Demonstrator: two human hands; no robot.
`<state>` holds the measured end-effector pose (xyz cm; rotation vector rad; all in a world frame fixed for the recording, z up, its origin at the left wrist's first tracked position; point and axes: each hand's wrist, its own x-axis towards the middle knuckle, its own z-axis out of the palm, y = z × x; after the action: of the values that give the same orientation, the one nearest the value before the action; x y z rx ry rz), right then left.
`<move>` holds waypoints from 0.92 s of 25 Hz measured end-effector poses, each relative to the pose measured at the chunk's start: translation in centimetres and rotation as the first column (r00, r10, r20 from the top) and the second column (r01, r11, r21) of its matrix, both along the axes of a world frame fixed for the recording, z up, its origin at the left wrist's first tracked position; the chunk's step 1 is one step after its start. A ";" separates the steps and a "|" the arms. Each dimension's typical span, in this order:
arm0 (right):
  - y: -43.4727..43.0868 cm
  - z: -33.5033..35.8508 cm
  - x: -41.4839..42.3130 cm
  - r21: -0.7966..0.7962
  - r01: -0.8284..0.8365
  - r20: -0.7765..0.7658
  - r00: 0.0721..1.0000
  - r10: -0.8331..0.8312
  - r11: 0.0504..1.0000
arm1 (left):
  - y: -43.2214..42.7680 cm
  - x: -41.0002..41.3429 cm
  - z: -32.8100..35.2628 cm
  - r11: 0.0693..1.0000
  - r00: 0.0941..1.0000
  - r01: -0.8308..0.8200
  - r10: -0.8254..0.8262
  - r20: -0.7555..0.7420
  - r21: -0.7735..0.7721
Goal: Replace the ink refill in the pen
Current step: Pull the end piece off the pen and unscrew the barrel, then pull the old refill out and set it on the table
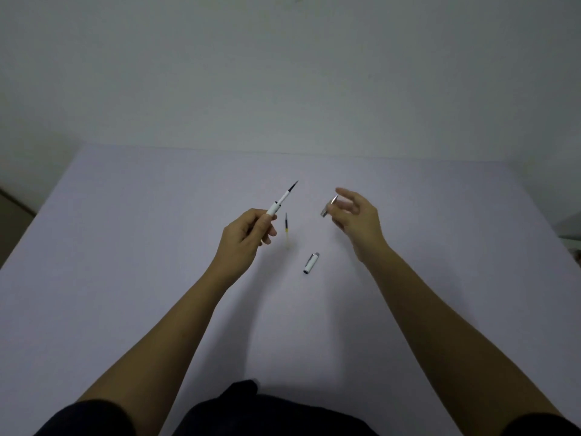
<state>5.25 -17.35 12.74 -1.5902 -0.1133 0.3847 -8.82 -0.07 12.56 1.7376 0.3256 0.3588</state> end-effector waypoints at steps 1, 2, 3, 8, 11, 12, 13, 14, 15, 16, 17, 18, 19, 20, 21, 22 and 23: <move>0.0 -1.9 -0.3 -0.065 0.045 -0.079 0.996 -0.050 0.997 | 0.0 0.2 -0.1 1.000 1.000 0.003 -0.003 -0.001 -0.015; 0.0 -3.9 -0.7 -0.145 0.083 -0.140 0.985 -0.104 0.986 | 0.0 0.3 -0.2 1.000 1.000 0.005 -0.005 -0.005 -0.023; 0.0 -5.7 -1.1 -0.241 0.109 -0.163 0.975 -0.151 0.964 | 0.0 0.5 -0.4 1.000 1.000 0.006 -0.006 -0.009 -0.028; 0.0 -11.3 -2.5 -0.591 0.122 -0.099 0.970 -0.222 0.797 | 0.6 1.3 -1.4 0.999 0.999 0.004 -0.005 -0.036 -0.046; 0.2 -12.7 -2.9 -0.648 0.098 -0.094 0.974 -0.207 0.755 | 1.0 1.6 -1.9 0.999 0.999 -0.006 0.004 -0.054 -0.035; 0.3 -12.9 -2.9 -0.655 0.094 -0.085 0.977 -0.197 0.749 | 1.1 1.7 -2.2 0.999 0.998 -0.011 0.009 -0.059 -0.036; 0.3 -13.1 -3.0 -0.659 0.092 -0.077 0.979 -0.190 0.746 | 1.2 1.7 -2.4 0.999 0.998 -0.014 0.012 -0.064 -0.037; 0.3 -13.2 -2.9 -0.661 0.090 -0.074 0.980 -0.184 0.745 | 1.2 1.8 -2.6 0.999 0.997 -0.018 0.015 -0.071 -0.034; 0.2 -13.3 -2.9 -0.663 0.085 -0.075 0.981 -0.179 0.744 | 1.2 1.8 -2.7 0.999 0.997 -0.021 0.019 -0.081 -0.032; 0.1 -13.3 -2.8 -0.664 0.078 -0.077 0.982 -0.172 0.744 | 1.2 1.9 -2.9 0.999 0.996 -0.024 0.021 -0.091 -0.031; 0.0 -13.1 -2.7 -0.665 0.071 -0.079 0.983 -0.165 0.743 | 1.2 1.9 -3.1 0.999 0.995 -0.028 0.024 -0.098 -0.032; 0.0 -12.9 -2.6 -0.665 0.070 -0.075 0.984 -0.160 0.744 | 1.2 1.9 -3.2 0.999 0.994 -0.029 0.026 -0.103 -0.029; 0.0 -12.3 -2.4 -0.662 0.078 -0.061 0.986 -0.158 0.746 | 1.2 1.9 -3.3 0.999 0.994 -0.028 0.025 -0.104 -0.029; 0.2 -11.5 -2.1 -0.644 0.103 -0.029 0.987 -0.159 0.758 | 1.1 2.0 -3.3 0.999 0.994 -0.028 0.025 -0.104 -0.029; 0.6 -10.5 -1.6 -0.604 0.132 0.014 0.988 -0.155 0.786 | 1.1 2.2 -3.3 0.999 0.994 -0.029 0.026 -0.102 -0.032; 1.2 -9.2 -1.2 -0.535 0.138 0.046 0.990 -0.134 0.834 | 1.0 2.4 -3.2 0.999 0.995 -0.033 0.029 -0.099 -0.034; 1.9 -7.4 -1.0 -0.443 0.104 0.061 0.994 -0.086 0.890 | 0.9 2.5 -3.0 0.999 0.995 -0.039 0.036 -0.091 -0.032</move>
<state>4.22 -15.44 5.30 -2.0511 0.0272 0.3154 -6.36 0.84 9.59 1.7194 0.4280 0.3013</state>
